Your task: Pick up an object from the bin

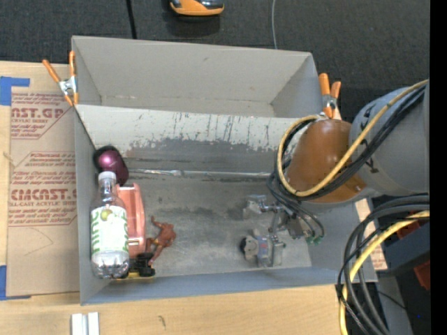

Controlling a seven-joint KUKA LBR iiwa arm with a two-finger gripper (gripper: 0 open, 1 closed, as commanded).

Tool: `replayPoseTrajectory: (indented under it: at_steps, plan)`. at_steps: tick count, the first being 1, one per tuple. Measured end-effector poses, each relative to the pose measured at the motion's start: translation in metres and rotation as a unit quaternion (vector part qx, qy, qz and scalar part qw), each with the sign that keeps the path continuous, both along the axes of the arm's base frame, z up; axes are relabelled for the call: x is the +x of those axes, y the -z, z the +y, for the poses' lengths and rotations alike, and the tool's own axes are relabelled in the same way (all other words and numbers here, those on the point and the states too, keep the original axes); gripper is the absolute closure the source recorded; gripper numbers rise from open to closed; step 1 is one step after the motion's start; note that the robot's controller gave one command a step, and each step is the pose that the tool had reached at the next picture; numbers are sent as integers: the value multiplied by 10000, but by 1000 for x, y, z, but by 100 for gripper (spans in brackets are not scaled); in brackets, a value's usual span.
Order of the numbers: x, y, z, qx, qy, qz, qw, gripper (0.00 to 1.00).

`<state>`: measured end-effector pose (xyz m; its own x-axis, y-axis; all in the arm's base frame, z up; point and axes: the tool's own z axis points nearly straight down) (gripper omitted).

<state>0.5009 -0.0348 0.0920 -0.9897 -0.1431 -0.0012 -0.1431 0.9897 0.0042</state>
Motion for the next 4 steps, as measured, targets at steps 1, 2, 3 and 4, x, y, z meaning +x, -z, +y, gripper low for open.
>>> replayPoseTrajectory:
  at_steps: [1, 2, 3, 4]
  plan:
    - [-4, 19, -17, -20, -3, 6, 10000, 0]
    - [-16, 22, -16, -20, -797, 0, 9968, 100]
    - [-16, 22, -16, -21, -797, 0, 9968, 100]
    - [-3, 21, -11, -23, -815, 0, 9967, 100]
